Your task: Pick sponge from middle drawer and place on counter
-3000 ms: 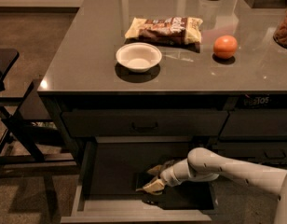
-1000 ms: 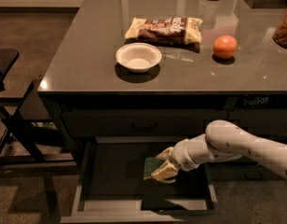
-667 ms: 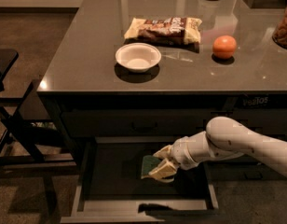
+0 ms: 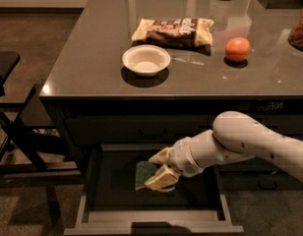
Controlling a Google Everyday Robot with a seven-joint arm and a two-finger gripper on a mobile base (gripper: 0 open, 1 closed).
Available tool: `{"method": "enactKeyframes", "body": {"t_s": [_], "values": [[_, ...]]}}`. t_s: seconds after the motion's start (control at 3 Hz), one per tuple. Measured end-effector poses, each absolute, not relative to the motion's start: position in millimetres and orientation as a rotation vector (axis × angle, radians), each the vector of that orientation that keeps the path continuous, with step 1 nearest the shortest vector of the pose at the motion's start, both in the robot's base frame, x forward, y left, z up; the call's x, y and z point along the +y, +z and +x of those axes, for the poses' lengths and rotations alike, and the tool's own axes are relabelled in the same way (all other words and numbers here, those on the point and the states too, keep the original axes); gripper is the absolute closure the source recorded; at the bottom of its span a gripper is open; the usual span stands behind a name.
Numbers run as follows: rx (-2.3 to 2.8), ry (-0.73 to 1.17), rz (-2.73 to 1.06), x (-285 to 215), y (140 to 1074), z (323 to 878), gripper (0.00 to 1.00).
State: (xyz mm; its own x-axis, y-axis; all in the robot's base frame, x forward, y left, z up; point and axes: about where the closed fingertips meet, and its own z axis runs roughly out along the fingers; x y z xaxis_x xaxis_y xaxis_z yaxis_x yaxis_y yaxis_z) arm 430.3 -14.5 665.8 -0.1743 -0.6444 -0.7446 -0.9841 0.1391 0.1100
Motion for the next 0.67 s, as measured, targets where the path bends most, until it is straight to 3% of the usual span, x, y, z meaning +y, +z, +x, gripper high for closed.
{"method": "enactKeyframes", "body": {"t_s": [0.67], "values": [[1.758, 0.834, -1.648, 19.6, 700.2, 417.9, 1.0]]}}
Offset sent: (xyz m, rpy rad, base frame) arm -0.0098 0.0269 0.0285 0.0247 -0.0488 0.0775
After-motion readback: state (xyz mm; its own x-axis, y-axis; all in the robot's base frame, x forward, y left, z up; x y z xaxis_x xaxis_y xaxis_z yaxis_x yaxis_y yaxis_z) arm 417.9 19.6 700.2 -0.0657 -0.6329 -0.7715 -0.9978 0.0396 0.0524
